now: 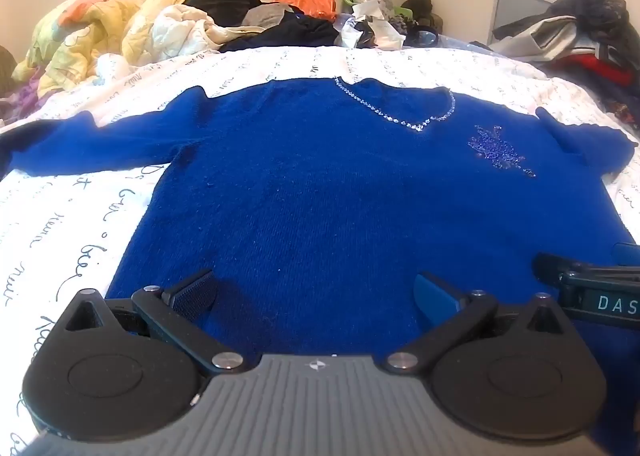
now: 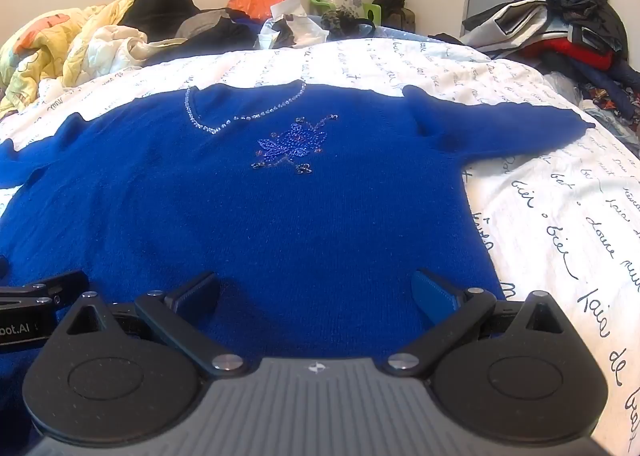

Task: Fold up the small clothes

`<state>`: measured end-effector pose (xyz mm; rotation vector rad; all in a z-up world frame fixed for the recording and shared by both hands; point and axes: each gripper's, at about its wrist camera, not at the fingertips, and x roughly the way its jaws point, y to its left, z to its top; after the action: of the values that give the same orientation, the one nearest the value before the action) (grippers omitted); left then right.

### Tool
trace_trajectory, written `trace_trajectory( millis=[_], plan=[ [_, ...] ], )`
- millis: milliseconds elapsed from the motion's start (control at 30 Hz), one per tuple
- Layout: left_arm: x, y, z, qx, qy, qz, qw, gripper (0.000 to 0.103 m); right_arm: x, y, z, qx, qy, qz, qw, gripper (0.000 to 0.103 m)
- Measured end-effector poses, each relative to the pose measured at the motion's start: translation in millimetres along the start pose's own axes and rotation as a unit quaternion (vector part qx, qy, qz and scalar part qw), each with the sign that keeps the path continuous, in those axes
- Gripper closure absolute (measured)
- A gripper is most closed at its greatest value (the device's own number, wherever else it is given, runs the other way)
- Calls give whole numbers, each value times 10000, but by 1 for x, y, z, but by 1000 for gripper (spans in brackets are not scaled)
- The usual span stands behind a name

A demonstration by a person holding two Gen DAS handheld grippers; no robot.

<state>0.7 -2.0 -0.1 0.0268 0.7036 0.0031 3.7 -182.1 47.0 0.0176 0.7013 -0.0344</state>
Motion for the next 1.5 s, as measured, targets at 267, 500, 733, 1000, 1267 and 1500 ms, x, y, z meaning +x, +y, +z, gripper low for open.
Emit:
trace_trajectory(
  millis=[267, 500, 733, 1000, 1267, 1500],
  plan=[
    [-1, 3, -1, -49, -26, -81, 10000, 0, 0, -1, 0, 38, 3, 38, 10000, 0],
    [0, 2, -1, -59, -17, -82, 9999, 0, 0, -1, 0, 45, -4, 44, 10000, 0],
    [0, 2, -1, -60, -18, -80, 9999, 0, -1, -1, -1, 44, -6, 46, 10000, 0],
    [0, 2, -2, -59, -18, -82, 9999, 0, -1, -1, -1, 45, -9, 48, 10000, 0],
    [0, 2, -1, -59, -17, -81, 9999, 0, -1, -1, -1, 46, -9, 45, 10000, 0],
    [0, 3, -1, -60, -17, -80, 9999, 0, -1, -1, -1, 44, -9, 45, 10000, 0]
  ],
)
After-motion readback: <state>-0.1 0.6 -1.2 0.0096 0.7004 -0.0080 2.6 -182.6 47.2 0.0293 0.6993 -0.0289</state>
